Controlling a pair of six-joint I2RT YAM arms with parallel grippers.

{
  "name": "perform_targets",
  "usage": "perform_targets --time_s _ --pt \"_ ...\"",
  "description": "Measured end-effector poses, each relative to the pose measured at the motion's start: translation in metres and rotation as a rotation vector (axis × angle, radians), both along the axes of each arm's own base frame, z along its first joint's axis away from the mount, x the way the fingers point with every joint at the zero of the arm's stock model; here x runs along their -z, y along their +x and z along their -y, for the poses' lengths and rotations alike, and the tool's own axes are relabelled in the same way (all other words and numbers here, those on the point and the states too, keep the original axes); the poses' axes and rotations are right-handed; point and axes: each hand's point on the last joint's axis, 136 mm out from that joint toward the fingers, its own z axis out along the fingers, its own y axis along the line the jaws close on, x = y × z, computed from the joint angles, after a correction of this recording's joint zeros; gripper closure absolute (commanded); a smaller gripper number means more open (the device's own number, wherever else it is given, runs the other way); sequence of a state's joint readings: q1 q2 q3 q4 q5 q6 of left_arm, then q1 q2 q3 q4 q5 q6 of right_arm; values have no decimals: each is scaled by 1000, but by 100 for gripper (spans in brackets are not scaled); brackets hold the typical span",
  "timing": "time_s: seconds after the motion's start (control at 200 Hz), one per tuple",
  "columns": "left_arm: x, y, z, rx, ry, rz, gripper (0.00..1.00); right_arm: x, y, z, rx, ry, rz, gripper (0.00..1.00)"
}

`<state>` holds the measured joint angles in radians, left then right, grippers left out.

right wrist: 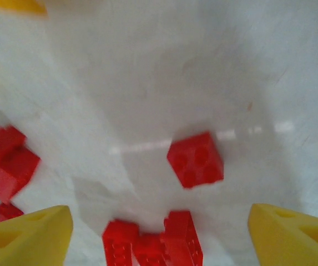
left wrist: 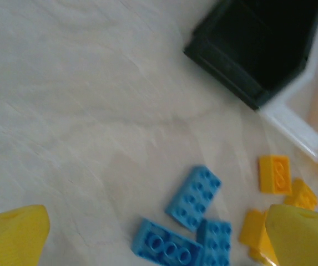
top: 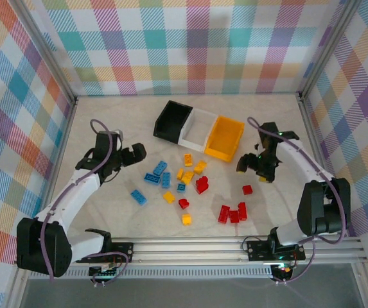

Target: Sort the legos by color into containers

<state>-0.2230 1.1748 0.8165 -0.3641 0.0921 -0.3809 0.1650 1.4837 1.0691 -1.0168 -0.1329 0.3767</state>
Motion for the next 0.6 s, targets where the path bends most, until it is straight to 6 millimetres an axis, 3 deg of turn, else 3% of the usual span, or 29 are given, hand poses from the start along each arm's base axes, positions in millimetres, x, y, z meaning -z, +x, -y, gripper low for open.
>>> perform_targets --time_s 0.17,0.6 --pt "3 -20 20 64 -30 -40 0 16 -18 -10 -65 -37 -79 28" --pt "4 -36 18 72 -38 -63 0 54 -18 -1 -143 -173 -151 34"
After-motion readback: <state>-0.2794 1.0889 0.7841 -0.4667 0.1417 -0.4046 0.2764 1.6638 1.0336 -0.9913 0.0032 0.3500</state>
